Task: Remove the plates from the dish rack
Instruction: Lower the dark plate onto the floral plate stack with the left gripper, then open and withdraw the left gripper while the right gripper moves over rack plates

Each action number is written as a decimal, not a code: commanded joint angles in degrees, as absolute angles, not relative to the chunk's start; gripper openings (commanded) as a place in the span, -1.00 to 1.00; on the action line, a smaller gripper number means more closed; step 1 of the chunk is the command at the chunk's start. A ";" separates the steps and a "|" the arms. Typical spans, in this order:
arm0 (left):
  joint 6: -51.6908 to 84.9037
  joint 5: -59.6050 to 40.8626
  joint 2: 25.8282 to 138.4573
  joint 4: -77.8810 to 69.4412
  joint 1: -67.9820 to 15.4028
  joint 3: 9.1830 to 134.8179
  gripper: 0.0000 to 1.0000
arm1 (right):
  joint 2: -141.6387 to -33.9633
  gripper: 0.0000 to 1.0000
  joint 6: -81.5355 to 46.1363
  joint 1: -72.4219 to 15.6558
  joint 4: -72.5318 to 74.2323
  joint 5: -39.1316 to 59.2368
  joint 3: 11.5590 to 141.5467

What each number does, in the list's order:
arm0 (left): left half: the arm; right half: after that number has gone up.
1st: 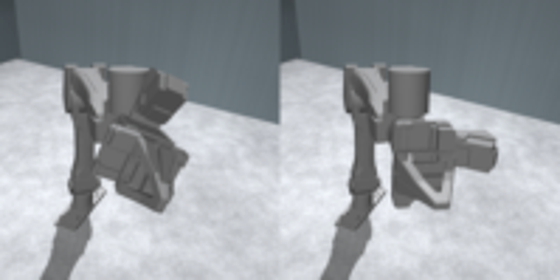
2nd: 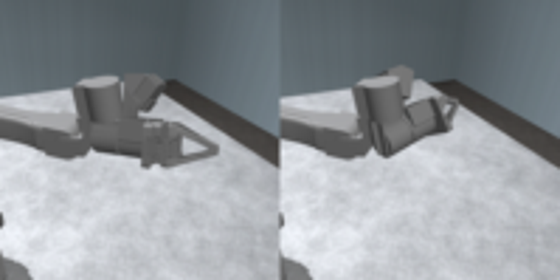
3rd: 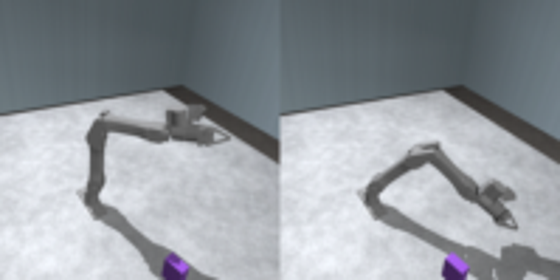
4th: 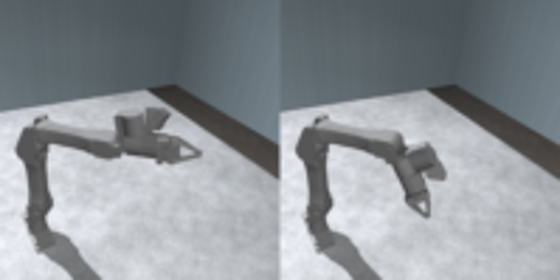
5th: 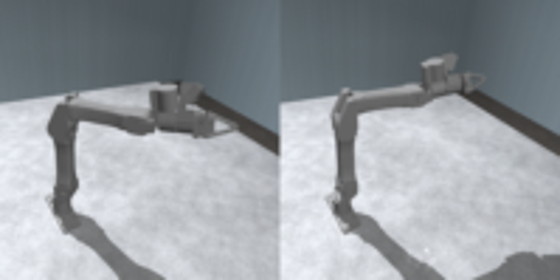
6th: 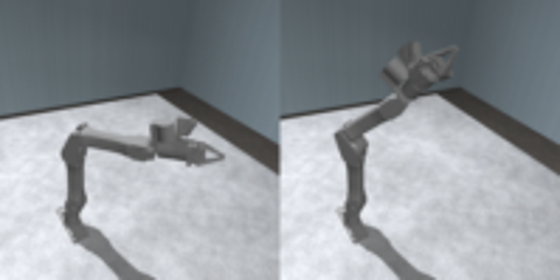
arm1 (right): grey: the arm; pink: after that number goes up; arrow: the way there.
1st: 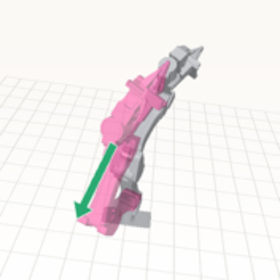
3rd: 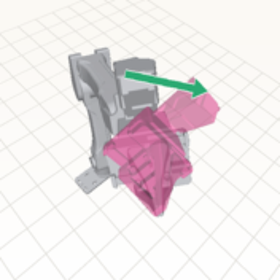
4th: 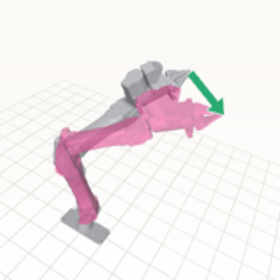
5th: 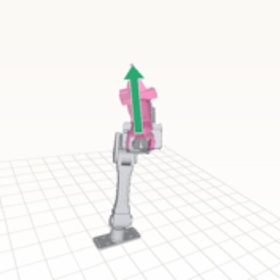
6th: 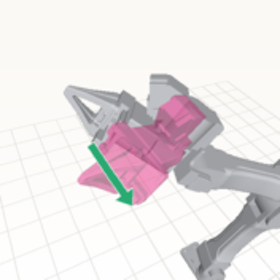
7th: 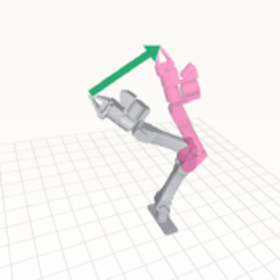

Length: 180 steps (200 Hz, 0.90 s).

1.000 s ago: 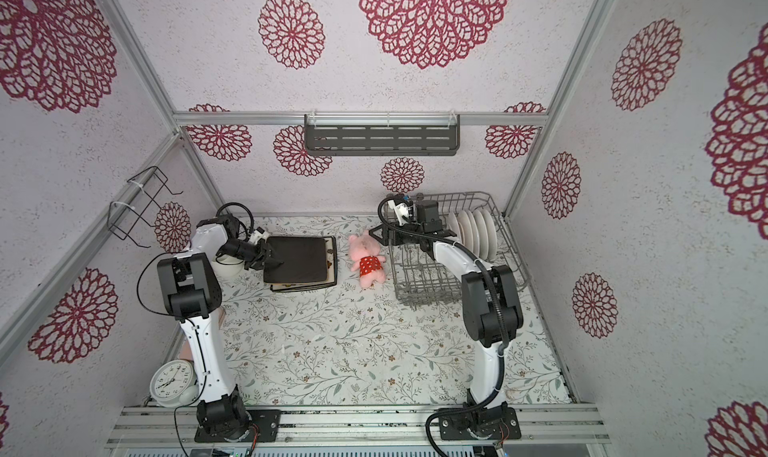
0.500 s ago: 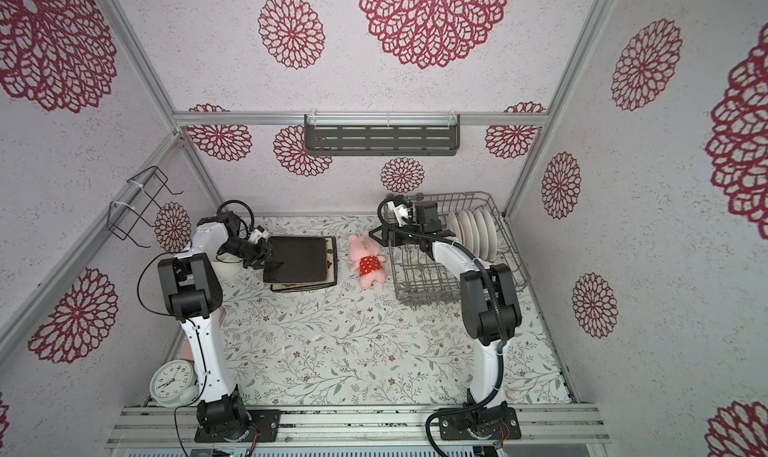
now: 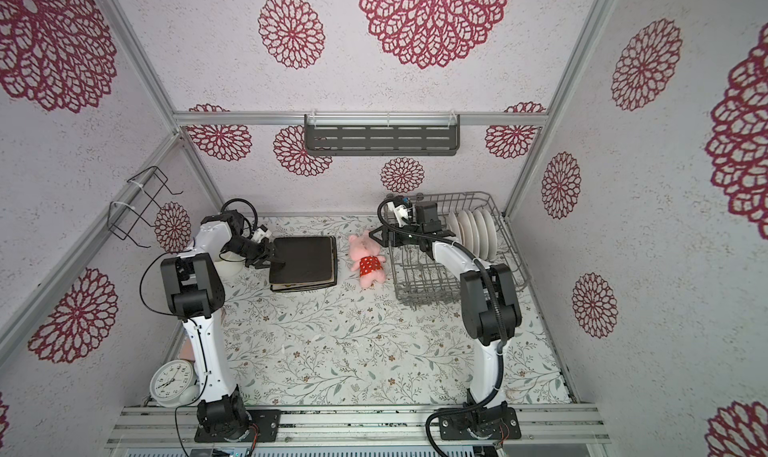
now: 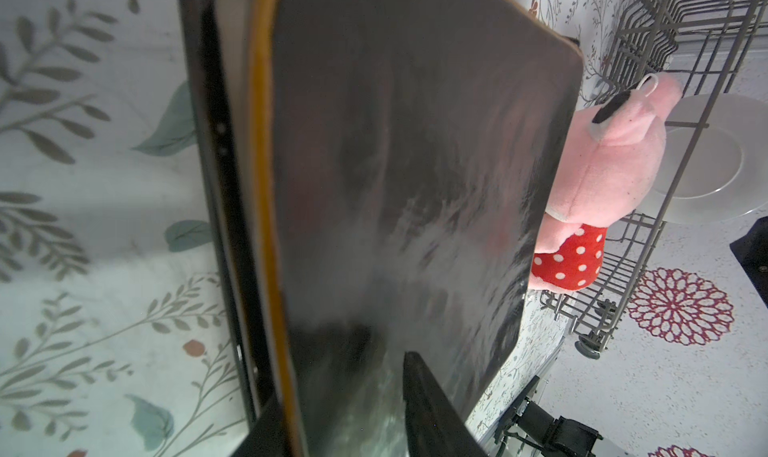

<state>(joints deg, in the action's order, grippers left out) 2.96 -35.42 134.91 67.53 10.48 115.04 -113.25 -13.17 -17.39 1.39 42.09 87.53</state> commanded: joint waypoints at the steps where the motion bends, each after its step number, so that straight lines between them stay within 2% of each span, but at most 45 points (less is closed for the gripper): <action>1: 1.52 -32.52 133.12 67.76 10.25 115.97 -0.21 | -112.86 0.56 -12.52 -17.25 1.41 42.59 89.56; 147: 1.62 -27.01 130.43 68.20 9.32 115.82 -0.18 | -111.04 0.56 -11.93 -17.40 0.64 41.49 87.98; 180: 1.66 -26.31 129.19 67.97 9.13 115.86 -0.16 | -109.67 0.56 -9.35 -17.65 -2.16 38.72 87.97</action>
